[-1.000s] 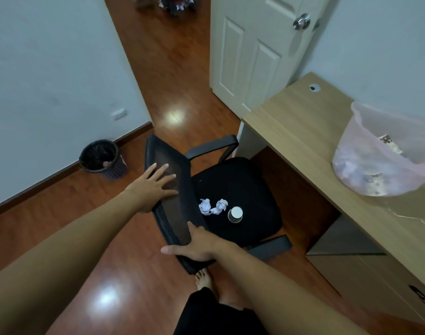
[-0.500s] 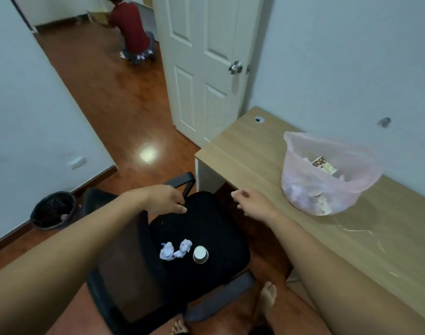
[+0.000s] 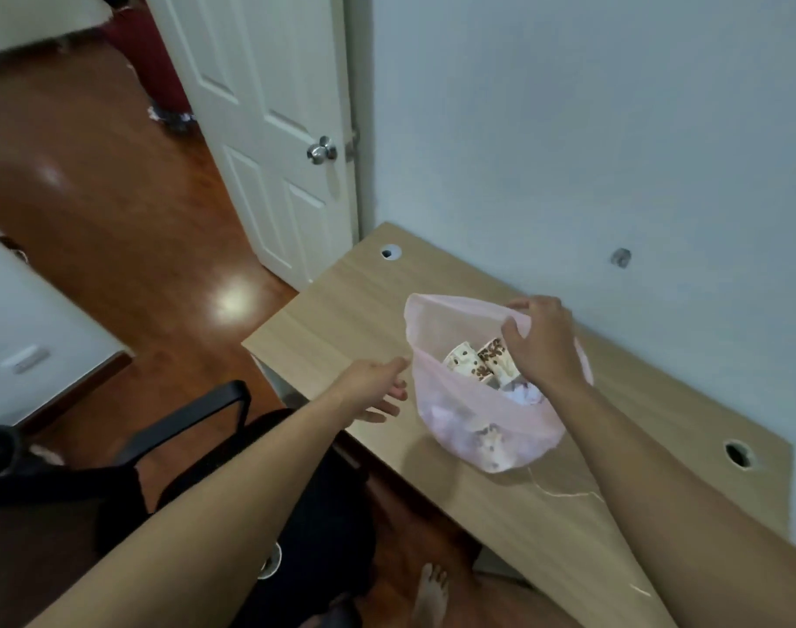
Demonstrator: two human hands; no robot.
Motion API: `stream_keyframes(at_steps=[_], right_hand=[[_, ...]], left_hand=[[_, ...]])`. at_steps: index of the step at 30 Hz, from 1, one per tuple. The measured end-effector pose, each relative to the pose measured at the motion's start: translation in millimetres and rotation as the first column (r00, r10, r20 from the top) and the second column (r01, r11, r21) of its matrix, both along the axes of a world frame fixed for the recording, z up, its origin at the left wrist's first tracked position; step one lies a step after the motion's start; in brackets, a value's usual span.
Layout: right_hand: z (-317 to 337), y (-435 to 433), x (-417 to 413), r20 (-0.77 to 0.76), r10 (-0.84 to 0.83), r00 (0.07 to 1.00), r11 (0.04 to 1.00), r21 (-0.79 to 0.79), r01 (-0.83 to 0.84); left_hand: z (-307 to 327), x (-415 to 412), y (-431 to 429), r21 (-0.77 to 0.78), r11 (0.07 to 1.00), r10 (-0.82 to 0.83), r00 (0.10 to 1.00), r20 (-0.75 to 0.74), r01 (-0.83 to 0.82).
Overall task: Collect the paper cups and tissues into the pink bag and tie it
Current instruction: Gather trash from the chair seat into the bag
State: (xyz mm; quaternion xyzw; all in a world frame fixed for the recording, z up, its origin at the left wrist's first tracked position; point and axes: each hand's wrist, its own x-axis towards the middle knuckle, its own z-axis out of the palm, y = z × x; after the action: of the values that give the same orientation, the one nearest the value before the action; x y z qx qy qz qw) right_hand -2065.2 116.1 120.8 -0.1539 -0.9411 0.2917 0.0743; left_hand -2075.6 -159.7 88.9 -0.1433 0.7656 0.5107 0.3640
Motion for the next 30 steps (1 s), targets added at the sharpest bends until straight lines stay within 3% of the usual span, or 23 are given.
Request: stream_keyframes(at_steps=[3, 6, 9, 13, 16, 20, 25, 30], right_hand=[[-11.9, 34.8, -23.9, 0.183, 0.026, 0.983, 0.989, 0.137, -0.052], [-26.6, 48.9, -43.0, 0.366, 0.024, 0.931, 0.979, 0.181, -0.096], [-43.3, 51.7, -56.7, 0.435, 0.015, 0.9, 0.998, 0.051, -0.04], [-62.4, 44.2, -70.1, 0.386, 0.044, 0.921, 0.996, -0.087, -0.011], [-61.9, 23.5, -77.3, 0.399, 0.11, 0.91, 0.985, -0.166, -0.046], [-51.9, -18.6, -83.2, 0.376, 0.171, 0.91, 0.927, -0.375, -0.019], [-48.8, -83.9, -83.7, 0.442, 0.274, 0.854, 0.844, -0.536, 0.007], [-65.8, -161.6, -70.6, 0.433, 0.343, 0.834, 0.82, -0.571, -0.041]], left_hand=[[-17.8, -6.0, 45.9, 0.039, 0.998, 0.039, 0.985, 0.166, -0.047], [-33.5, -11.8, 77.8, 0.053, 0.994, 0.085, 0.968, 0.238, -0.1], [-47.3, -16.7, 96.7, 0.069, 0.979, 0.176, 0.963, 0.206, -0.194], [-54.1, -19.8, 86.0, 0.175, 0.916, 0.344, 0.931, 0.125, -0.362], [-52.7, -16.4, 51.1, 0.32, 0.823, 0.439, 0.883, 0.164, -0.469], [-48.1, -3.0, -12.1, 0.499, 0.591, 0.566, 0.767, 0.303, -0.634], [-43.8, 17.0, -98.7, 0.589, 0.377, 0.729, 0.621, 0.287, -0.715], [-47.1, 31.0, -182.8, 0.57, 0.278, 0.866, 0.458, 0.199, -0.774]])
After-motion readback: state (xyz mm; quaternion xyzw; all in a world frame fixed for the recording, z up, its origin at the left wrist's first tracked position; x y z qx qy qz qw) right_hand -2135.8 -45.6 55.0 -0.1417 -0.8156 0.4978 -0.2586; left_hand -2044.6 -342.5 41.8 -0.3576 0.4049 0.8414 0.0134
